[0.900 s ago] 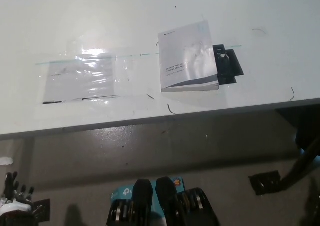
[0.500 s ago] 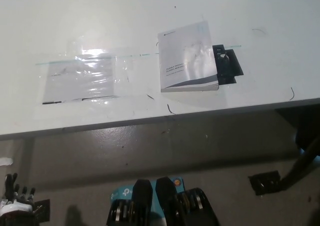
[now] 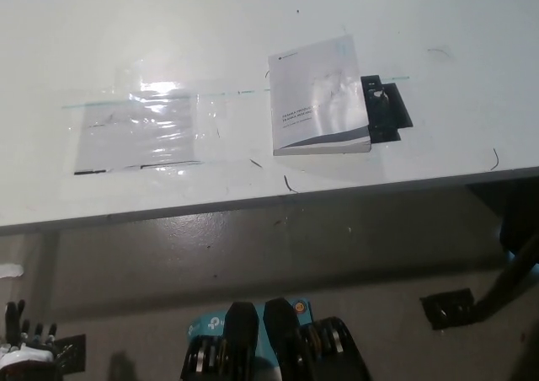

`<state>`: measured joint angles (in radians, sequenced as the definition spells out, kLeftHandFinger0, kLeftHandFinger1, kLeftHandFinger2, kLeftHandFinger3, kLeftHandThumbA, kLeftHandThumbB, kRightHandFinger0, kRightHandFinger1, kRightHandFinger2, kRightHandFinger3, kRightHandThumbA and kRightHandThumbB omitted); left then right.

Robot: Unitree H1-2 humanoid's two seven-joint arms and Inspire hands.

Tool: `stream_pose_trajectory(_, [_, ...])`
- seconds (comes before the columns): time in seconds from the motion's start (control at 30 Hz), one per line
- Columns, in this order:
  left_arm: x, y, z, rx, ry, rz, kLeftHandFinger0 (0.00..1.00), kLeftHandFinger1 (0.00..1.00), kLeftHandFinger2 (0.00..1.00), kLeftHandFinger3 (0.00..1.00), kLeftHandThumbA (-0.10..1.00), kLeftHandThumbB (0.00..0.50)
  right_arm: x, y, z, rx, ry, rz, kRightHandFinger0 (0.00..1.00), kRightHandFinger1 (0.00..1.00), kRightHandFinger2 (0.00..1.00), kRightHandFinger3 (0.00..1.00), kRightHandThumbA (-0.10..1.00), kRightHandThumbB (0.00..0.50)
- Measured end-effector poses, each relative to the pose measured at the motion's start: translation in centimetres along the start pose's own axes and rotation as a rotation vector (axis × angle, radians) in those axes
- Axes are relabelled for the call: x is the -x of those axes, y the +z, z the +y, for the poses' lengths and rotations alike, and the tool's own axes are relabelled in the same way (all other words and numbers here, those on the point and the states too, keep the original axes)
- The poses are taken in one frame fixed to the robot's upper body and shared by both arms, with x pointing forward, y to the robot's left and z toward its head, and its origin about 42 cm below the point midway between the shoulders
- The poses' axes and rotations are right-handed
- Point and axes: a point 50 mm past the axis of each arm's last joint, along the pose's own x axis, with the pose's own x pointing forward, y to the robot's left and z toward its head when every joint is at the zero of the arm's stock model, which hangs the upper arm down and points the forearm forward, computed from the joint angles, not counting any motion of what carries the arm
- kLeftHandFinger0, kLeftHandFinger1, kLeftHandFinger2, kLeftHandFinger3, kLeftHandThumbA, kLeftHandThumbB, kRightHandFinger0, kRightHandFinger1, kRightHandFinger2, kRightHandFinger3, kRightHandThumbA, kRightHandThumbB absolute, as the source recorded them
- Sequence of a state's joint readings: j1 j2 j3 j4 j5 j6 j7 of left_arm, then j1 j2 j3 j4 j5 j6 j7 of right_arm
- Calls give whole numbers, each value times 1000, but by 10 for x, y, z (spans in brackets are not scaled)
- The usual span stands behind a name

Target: The robot uses its right hand to slide under the cover of the book kept in the middle of the desk and open it

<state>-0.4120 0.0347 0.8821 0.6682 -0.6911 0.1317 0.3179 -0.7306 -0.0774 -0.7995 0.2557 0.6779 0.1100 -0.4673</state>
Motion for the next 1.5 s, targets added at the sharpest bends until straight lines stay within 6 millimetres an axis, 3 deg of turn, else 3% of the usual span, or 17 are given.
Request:
stream_pose_trajectory(0.03, [0, 0, 1, 0, 3, 0, 982, 981, 969, 1000, 1000, 2, 2, 3, 6, -6, 19, -9, 934, 902, 937, 1000, 1000, 228])
stream_pose_trajectory(0.1, [0, 0, 2, 5, 8, 2, 991, 990, 987, 1000, 1000, 8, 7, 7, 19, -17, 60, -21, 921, 883, 924, 1000, 1000, 256])
stream_pose_trajectory(0.13, [0, 0, 2, 7, 8, 2, 970, 987, 983, 1000, 1000, 4, 9, 9, 24, -19, 77, -25, 801, 827, 893, 1000, 1000, 274])
stream_pose_trajectory(0.23, [0, 0, 2, 10, 9, 3, 954, 991, 992, 1000, 1000, 5, 22, 6, 43, -14, 144, -19, 935, 884, 884, 1000, 1000, 224])
stream_pose_trajectory(0.27, [0, 0, 2, 10, 9, 3, 953, 988, 992, 1000, 1000, 5, 27, 3, 47, -13, 161, -11, 954, 895, 887, 1000, 1000, 218])
stream_pose_trajectory(0.3, [0, 0, 2, 10, 9, 2, 944, 979, 983, 1000, 1000, 17, 32, -2, 52, -11, 177, 4, 911, 877, 908, 1000, 1000, 171])
stream_pose_trajectory(0.37, [-1, 0, 2, 8, 10, 2, 932, 940, 936, 962, 1000, 33, 42, -15, 58, -7, 199, 47, 951, 884, 899, 1000, 1000, 183])
stream_pose_trajectory(0.4, [-1, 0, 3, 8, 12, 2, 896, 902, 897, 926, 1000, 43, 47, -23, 62, 0, 211, 71, 911, 851, 863, 1000, 1000, 184])
stream_pose_trajectory(0.53, [-2, 0, 3, 4, 17, 1, 924, 908, 896, 915, 1000, 50, 69, -56, 70, 35, 246, 176, 909, 850, 845, 1000, 1000, 185])
stream_pose_trajectory(0.63, [-2, 0, 3, 5, 24, 1, 940, 951, 951, 1000, 1000, 44, 87, -80, 67, 81, 276, 258, 910, 870, 878, 1000, 1000, 176])
stream_pose_trajectory(0.7, [-2, 1, 3, 5, 23, 0, 938, 944, 953, 1000, 1000, 39, 99, -98, 60, 108, 282, 319, 909, 855, 877, 1000, 1000, 180])
stream_pose_trajectory(0.77, [-2, 1, 3, 3, 22, 0, 961, 941, 937, 1000, 1000, 35, 108, -115, 48, 132, 268, 380, 991, 887, 948, 1000, 1000, 156])
stream_pose_trajectory(0.83, [-3, 1, 3, -1, 24, 0, 979, 988, 1000, 1000, 1000, 28, 113, -130, 37, 154, 258, 429, 990, 908, 957, 1000, 1000, 152])
stream_pose_trajectory(0.9, [-3, 2, 2, -5, 21, 0, 950, 962, 1000, 1000, 1000, 25, 116, -140, 28, 176, 249, 465, 998, 912, 962, 1000, 1000, 149])
stream_pose_trajectory(1.23, [-3, 1, 1, -11, 18, 1, 912, 926, 950, 1000, 1000, 19, 121, -153, 25, 211, 269, 510, 943, 884, 890, 1000, 1000, 153])
stream_pose_trajectory(1.33, [-3, 1, 1, -12, 18, 1, 925, 942, 976, 1000, 1000, 26, 121, -154, 25, 213, 275, 513, 1000, 925, 915, 1000, 1000, 166])
stream_pose_trajectory(1.5, [-3, 0, 1, -18, 17, 4, 916, 946, 963, 1000, 1000, 15, 122, -158, 24, 220, 282, 529, 935, 862, 872, 1000, 1000, 164])
